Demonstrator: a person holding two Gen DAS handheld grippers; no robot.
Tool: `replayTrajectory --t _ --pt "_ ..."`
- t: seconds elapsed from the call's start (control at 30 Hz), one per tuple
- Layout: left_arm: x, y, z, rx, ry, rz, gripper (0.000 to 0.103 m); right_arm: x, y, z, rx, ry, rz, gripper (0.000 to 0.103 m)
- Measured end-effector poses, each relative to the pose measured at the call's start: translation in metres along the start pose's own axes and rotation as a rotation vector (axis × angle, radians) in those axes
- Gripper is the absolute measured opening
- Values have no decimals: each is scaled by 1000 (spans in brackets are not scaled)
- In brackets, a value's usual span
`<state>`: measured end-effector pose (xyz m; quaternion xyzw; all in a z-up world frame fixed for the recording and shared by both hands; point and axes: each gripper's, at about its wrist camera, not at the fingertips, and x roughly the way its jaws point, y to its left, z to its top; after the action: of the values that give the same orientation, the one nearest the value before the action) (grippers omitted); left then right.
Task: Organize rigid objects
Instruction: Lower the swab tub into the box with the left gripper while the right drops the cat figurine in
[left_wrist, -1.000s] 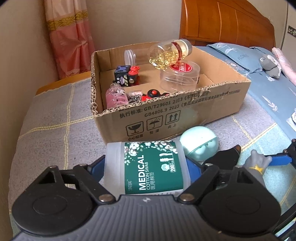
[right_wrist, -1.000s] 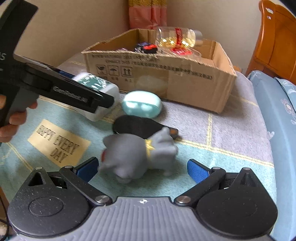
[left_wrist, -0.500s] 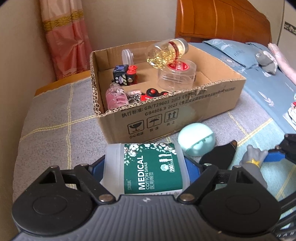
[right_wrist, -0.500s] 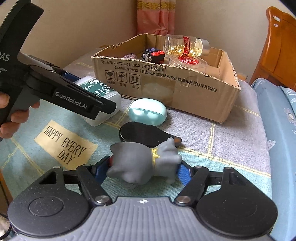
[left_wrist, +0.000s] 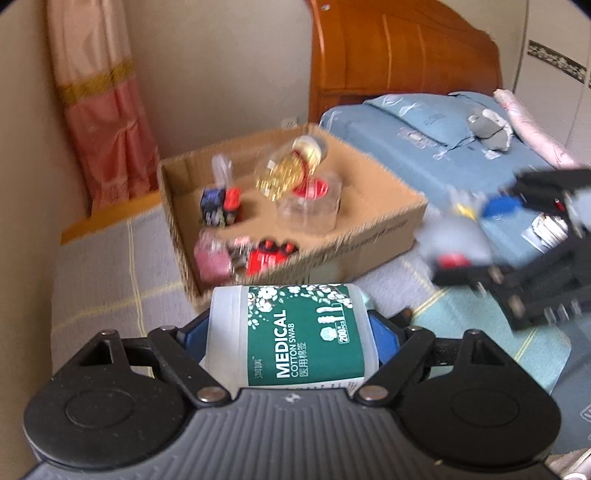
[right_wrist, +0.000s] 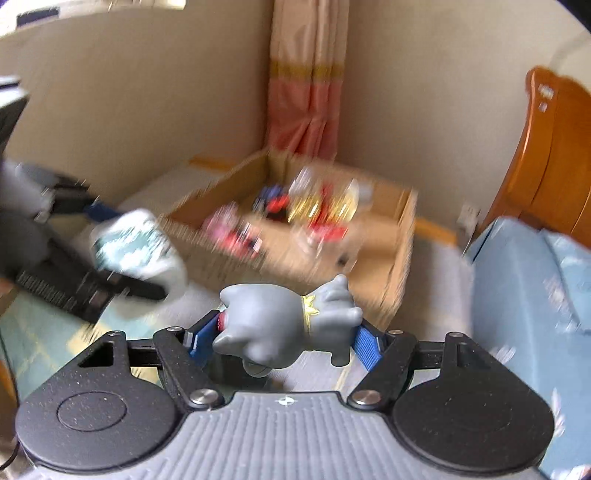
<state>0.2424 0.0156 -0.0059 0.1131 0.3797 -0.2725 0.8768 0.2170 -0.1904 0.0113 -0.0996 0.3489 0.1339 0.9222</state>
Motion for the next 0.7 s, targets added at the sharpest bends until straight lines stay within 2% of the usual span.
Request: replayTrajectory --t 0.13,0.3,0.37,0.4,0.43,0.47,0.53,0.67,0.7 --pt "-5 -2 21 27 -25 8 84 9 -14 28 -14 -46 -28 78" --pt "3 0 50 56 -49 46 84 31 -29 48 -12 -58 -49 79" --pt "11 2 60 61 -47 52 84 40 -35 51 -11 -44 -53 87" --pt "15 3 64 61 -43 55 84 42 -37 51 -3 -46 -60 98" --pt "20 3 68 66 -40 59 84 42 -39 50 7 -52 -63 103" --pt "25 3 71 72 -36 63 84 40 -40 49 14 -59 -55 102" --pt "35 5 76 80 -27 61 84 38 -42 45 25 -52 -99 103" --pt "55 9 85 81 -13 88 85 26 -50 34 50 -51 -77 103" --pt "60 11 86 79 -9 87 88 24 -51 32 52 -50 -76 103"
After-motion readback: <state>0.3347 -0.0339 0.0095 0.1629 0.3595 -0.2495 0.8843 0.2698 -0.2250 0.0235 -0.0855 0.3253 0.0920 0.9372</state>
